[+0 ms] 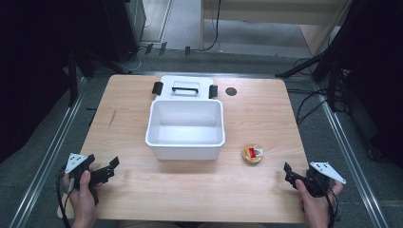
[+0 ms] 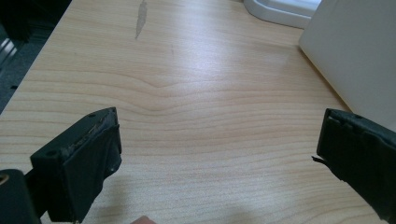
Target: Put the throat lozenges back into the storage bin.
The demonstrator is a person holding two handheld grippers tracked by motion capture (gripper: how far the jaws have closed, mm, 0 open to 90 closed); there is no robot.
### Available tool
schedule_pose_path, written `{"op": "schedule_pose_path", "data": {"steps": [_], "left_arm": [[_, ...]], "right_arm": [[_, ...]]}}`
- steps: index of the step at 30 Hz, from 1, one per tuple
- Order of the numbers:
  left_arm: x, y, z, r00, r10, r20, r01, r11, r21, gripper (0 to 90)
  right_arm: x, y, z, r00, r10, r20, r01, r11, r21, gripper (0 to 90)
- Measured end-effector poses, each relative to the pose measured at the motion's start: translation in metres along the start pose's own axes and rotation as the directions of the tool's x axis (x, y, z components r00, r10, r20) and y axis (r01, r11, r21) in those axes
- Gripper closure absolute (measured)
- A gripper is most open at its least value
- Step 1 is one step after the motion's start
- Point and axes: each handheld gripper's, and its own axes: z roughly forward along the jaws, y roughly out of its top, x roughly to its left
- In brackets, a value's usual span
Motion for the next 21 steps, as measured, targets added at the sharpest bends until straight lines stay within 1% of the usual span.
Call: {"op": "schedule_pose_path", "data": {"steps": [2, 5, 7, 8, 9, 10, 12, 13, 14, 15, 16, 18, 19, 20, 21], "left_arm": [[0.0, 0.0, 0.0, 1.0, 0.0, 0.0, 0.0, 1.0, 0.001, 0.2], [0.0, 0.0, 0.0, 1.0, 0.0, 0.003, 0.0, 1.0, 0.001, 0.3], [0.0, 0.0, 0.0, 1.0, 0.002, 0.004, -0.002, 1.0, 0.002, 0.2], [0.0, 0.0, 0.0, 1.0, -0.001, 0.004, 0.001, 1.0, 0.002, 0.2], [0.0, 0.0, 0.0, 1.0, -0.001, 0.004, 0.001, 1.0, 0.002, 0.2], [0.0, 0.0, 0.0, 1.0, -0.002, 0.005, 0.001, 1.0, 0.005, 0.2], [0.0, 0.0, 0.0, 1.0, -0.001, 0.006, 0.001, 1.0, 0.004, 0.2], [0.0, 0.0, 0.0, 1.0, -0.001, 0.006, 0.001, 1.0, 0.004, 0.2], [0.0, 0.0, 0.0, 1.0, 0.001, 0.006, -0.001, 1.0, 0.004, 0.2], [0.0, 0.0, 0.0, 1.0, 0.001, 0.006, -0.001, 1.0, 0.004, 0.2], [0.0, 0.0, 0.0, 1.0, -0.001, 0.006, 0.001, 1.0, 0.005, 0.2], [0.0, 0.0, 0.0, 1.0, -0.001, 0.006, 0.001, 1.0, 0.005, 0.2], [0.0, 0.0, 0.0, 1.0, -0.001, 0.006, 0.001, 1.0, 0.005, 0.2], [0.0, 0.0, 0.0, 1.0, 0.001, 0.007, -0.001, 1.0, 0.006, 0.2], [0.0, 0.0, 0.0, 1.0, 0.001, 0.007, -0.001, 1.0, 0.006, 0.2]], "right_arm": [[-0.002, 0.0, 0.0, 0.9998, 0.015, -0.01, -0.015, 1.0, -0.003, 7.6], [-0.002, 0.0, 0.0, 0.9998, 0.014, -0.017, -0.014, 1.0, 0.001, 9.0], [-0.001, 0.001, 0.0, 0.9999, -0.006, -0.009, 0.006, 1.0, 0.016, 11.6], [0.002, 0.002, 0.001, 0.9995, -0.03, 0.009, 0.029, 0.999, 0.044, 12.7], [0.002, 0.002, 0.001, 0.9995, -0.03, 0.009, 0.029, 0.999, 0.044, 12.7], [0.006, 0.004, 0.002, 0.9988, -0.045, 0.02, 0.044, 0.996, 0.074, 12.8], [0.009, 0.007, 0.004, 0.9979, -0.064, 0.007, 0.063, 0.993, 0.104, 12.8], [0.009, 0.007, 0.004, 0.9979, -0.064, 0.007, 0.063, 0.993, 0.104, 12.8], [0.015, 0.011, 0.005, 0.9953, -0.096, 0.01, 0.094, 0.986, 0.138, 12.8], [0.015, 0.011, 0.005, 0.9953, -0.096, 0.01, 0.094, 0.986, 0.138, 12.8], [0.021, 0.016, 0.005, 0.9931, -0.115, -0.02, 0.117, 0.978, 0.171, 12.7], [0.026, 0.021, 0.005, 0.9869, -0.153, -0.052, 0.161, 0.963, 0.215, 12.6], [0.026, 0.021, 0.005, 0.9869, -0.153, -0.052, 0.161, 0.963, 0.215, 12.6], [0.031, 0.026, 0.004, 0.9805, -0.186, -0.063, 0.196, 0.945, 0.263, 12.6], [0.032, 0.029, 0.004, 0.9769, -0.202, -0.07, 0.213, 0.933, 0.289, 12.6]]}}
